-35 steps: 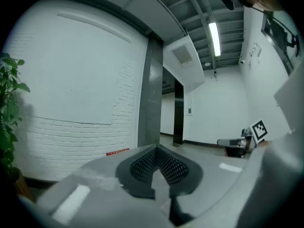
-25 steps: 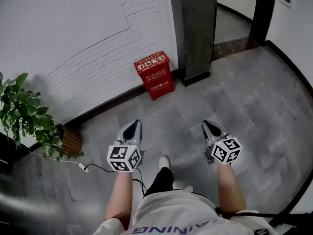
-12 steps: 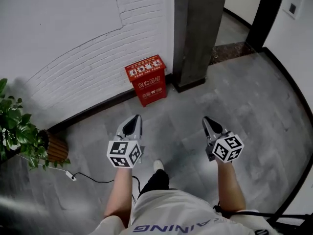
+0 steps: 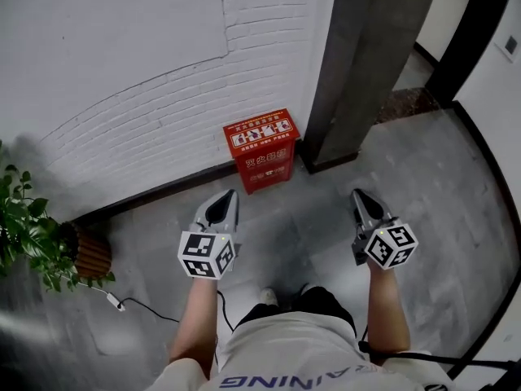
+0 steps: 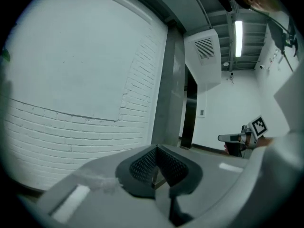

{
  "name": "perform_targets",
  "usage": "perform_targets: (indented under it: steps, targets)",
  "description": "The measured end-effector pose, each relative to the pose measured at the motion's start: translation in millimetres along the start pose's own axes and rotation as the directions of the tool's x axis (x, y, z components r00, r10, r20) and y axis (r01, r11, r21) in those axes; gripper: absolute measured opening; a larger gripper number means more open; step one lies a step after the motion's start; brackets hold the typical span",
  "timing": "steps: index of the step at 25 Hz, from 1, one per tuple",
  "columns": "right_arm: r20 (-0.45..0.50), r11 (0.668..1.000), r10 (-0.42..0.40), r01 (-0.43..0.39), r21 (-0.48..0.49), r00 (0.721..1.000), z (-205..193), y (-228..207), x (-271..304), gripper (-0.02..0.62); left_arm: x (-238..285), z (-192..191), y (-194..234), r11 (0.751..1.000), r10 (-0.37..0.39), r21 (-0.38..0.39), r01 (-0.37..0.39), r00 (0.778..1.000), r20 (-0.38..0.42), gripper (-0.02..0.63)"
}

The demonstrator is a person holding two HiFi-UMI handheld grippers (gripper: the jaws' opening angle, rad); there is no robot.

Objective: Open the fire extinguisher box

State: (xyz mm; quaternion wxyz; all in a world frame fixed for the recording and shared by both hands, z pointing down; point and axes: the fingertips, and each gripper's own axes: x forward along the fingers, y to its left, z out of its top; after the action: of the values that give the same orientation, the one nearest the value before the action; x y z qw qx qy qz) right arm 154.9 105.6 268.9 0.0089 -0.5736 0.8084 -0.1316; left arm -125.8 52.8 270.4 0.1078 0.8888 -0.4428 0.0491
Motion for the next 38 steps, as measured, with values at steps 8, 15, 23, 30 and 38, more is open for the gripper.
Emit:
perform_targets:
  steps: [8, 15, 23, 30, 38]
  targets:
    - [-0.036, 0.995, 0.094, -0.094, -0.01, 0.995, 9.7, -25.5, 108.2, 0.006, 62.3, 4.2, 43.0, 0.998, 0.046, -0.034, -0.046, 0.999, -0.001, 0.006]
    - [-0.055, 0.985, 0.17, -0.171, -0.009, 0.984, 30.2, -99.9, 221.0, 0.006, 160.6, 18.1, 78.6, 0.99, 0.135, -0.044, -0.136, 0.991, -0.012, 0.006]
    - [-0.145, 0.963, 0.264, -0.268, -0.006, 0.954, 20.8, -192.1, 335.2, 0.006, 293.8, -4.7, 102.4, 0.97, 0.233, -0.051, -0.237, 0.969, -0.083, 0.006]
    - [-0.236, 0.95, 0.31, -0.307, 0.05, 0.921, -52.7, -218.4, 386.8, 0.006, 349.8, -51.5, 133.7, 0.96, 0.259, -0.07, -0.27, 0.956, -0.136, 0.006]
    - [-0.337, 0.959, 0.279, -0.276, 0.059, 0.899, -156.1, -236.4, 422.3, 0.006, 383.1, -140.8, 152.4, 0.98, 0.166, -0.07, -0.187, 0.958, -0.232, 0.006]
